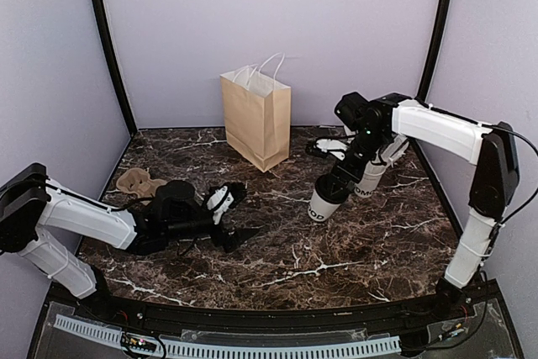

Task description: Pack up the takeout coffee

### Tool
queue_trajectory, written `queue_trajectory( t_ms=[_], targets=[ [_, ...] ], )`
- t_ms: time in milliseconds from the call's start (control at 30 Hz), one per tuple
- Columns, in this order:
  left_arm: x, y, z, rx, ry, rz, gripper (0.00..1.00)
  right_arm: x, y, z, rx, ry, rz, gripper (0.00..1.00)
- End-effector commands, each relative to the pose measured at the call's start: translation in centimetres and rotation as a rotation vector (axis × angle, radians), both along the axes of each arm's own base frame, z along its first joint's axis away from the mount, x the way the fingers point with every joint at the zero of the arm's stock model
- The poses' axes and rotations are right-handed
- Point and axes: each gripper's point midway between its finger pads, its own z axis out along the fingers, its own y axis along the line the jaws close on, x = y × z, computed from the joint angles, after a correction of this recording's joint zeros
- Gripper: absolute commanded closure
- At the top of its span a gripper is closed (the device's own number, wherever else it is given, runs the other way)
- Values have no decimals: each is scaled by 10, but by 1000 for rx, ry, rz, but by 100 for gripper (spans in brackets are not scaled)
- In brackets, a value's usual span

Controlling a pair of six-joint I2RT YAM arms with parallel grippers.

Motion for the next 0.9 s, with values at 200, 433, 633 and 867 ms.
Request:
queue_trajectory(
  t_ms=[200, 433, 633, 867],
  targets=[
    [-4, 13, 11, -23, 14, 40, 1, 68, -2, -4, -107, -41, -137, 23],
    [9, 25, 20, -28, 27, 152, 1, 72, 4, -12, -93, 12, -153, 17],
    [47, 41, 31, -9, 61, 376, 1, 78, 9, 3, -51, -18, -169, 1],
    [92, 27, 72, -30, 203, 436, 1, 85, 23, 39, 60, -56, -152, 1]
  ],
)
